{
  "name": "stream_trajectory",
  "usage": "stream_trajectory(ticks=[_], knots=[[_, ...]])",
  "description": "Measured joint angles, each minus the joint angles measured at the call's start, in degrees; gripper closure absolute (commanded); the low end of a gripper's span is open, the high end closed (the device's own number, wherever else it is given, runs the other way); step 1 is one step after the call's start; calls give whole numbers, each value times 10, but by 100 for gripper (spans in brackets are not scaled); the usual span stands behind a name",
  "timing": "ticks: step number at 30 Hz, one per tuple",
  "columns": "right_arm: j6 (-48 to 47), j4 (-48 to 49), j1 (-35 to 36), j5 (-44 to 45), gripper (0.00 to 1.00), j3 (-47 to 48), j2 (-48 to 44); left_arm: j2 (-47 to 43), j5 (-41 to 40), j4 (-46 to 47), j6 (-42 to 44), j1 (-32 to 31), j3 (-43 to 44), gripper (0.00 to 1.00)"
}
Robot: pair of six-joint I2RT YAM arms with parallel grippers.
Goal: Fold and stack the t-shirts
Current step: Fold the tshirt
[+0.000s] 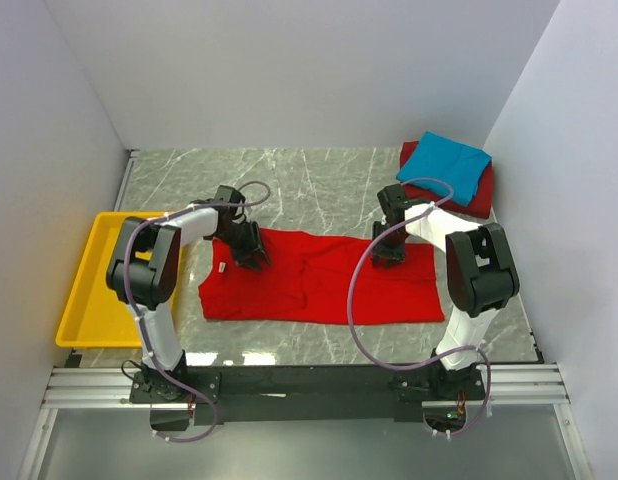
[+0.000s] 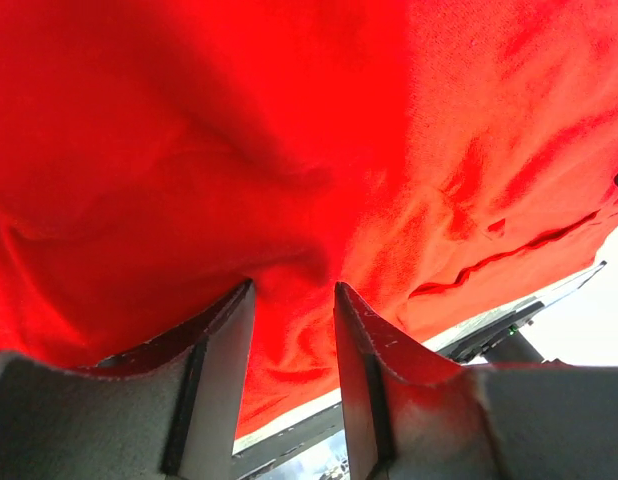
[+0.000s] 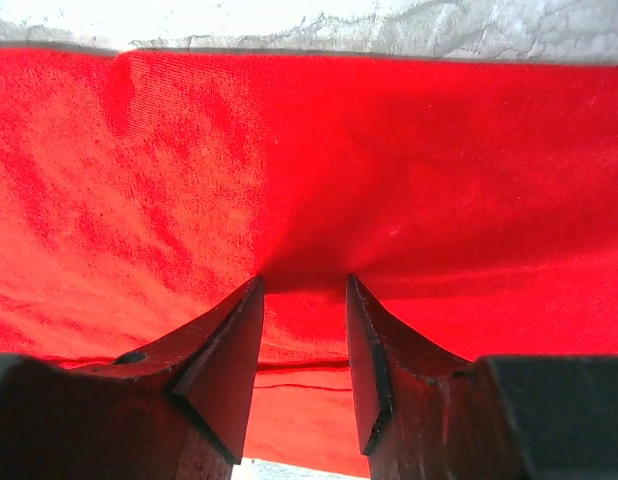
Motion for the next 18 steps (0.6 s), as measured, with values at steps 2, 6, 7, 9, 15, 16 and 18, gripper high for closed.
stream_trajectory(ticks=[2, 6, 7, 9, 15, 16, 18], knots=[[0, 0, 0, -2, 55, -1, 0, 16, 2, -14, 9, 3, 21, 56], [5, 3, -1, -10, 55, -7, -3, 44, 6, -37, 23, 10, 61, 57], [7, 5, -1, -14, 55, -12, -7, 50, 6, -41, 25, 12, 70, 58], [10, 9, -1, -18, 55, -22, -14, 65, 7, -51, 30, 15, 91, 59], [32, 19, 0, -36, 55, -70, -52, 111, 5, -78, 51, 18, 165, 59], [38, 20, 1, -39, 55, -80, -59, 121, 4, -85, 54, 18, 181, 59], [48, 21, 5, -43, 55, -96, -73, 141, 2, -97, 58, 18, 214, 60]])
